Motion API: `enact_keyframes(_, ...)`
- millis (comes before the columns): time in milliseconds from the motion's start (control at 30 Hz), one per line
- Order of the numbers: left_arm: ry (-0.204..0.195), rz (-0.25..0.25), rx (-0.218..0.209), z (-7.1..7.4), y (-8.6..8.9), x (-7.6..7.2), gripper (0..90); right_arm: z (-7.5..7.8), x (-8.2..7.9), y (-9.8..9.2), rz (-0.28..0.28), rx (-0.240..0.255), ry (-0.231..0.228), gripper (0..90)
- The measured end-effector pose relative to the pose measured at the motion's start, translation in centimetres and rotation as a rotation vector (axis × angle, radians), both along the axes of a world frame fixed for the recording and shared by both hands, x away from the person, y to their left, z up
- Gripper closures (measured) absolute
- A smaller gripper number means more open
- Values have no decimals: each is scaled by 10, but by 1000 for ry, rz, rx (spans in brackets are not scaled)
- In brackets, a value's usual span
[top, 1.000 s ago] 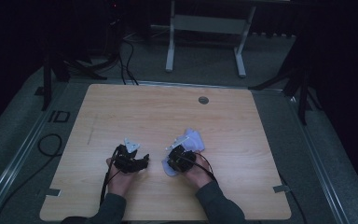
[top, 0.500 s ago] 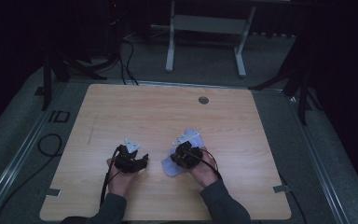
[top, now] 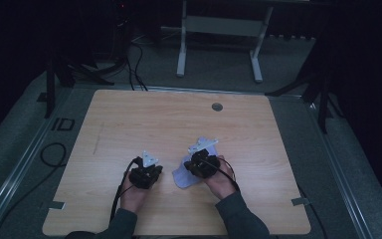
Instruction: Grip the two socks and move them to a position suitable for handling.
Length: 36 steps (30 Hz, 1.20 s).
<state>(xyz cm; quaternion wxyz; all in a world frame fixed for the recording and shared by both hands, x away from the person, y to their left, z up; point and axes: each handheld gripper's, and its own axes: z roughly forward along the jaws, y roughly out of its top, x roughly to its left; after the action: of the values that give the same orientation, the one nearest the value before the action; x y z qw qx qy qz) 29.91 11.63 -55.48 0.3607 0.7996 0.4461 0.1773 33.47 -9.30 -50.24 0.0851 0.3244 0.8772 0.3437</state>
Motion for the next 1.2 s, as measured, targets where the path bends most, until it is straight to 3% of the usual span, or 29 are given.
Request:
enact_keyframes(100, -14, -63, -12, 1, -14, -6, 900, -1, -1, 0, -1, -2, 0, 891)
enact_keyframes(200, 10, -108, -44, -1, -26, -10, 900, -2, -1, 0, 0, 3, 0, 891)
enact_keyframes(333, 25, -152, -29, -6, -40, -13, 900, -2, -1, -1, -5, 10, 0, 891)
enact_keyframes(667, 37, -138, 6, -6, -36, -12, 900, 0, -8, -21, -44, 14, -19, 890)
enact_keyframes(1033, 52, -145, 11, -5, -26, -10, 899, -7, -29, -73, -138, 21, -22, 886)
enact_keyframes(1200, 55, -147, 13, -5, -23, -11, 899, -17, -39, -91, -161, -2, -5, 891)
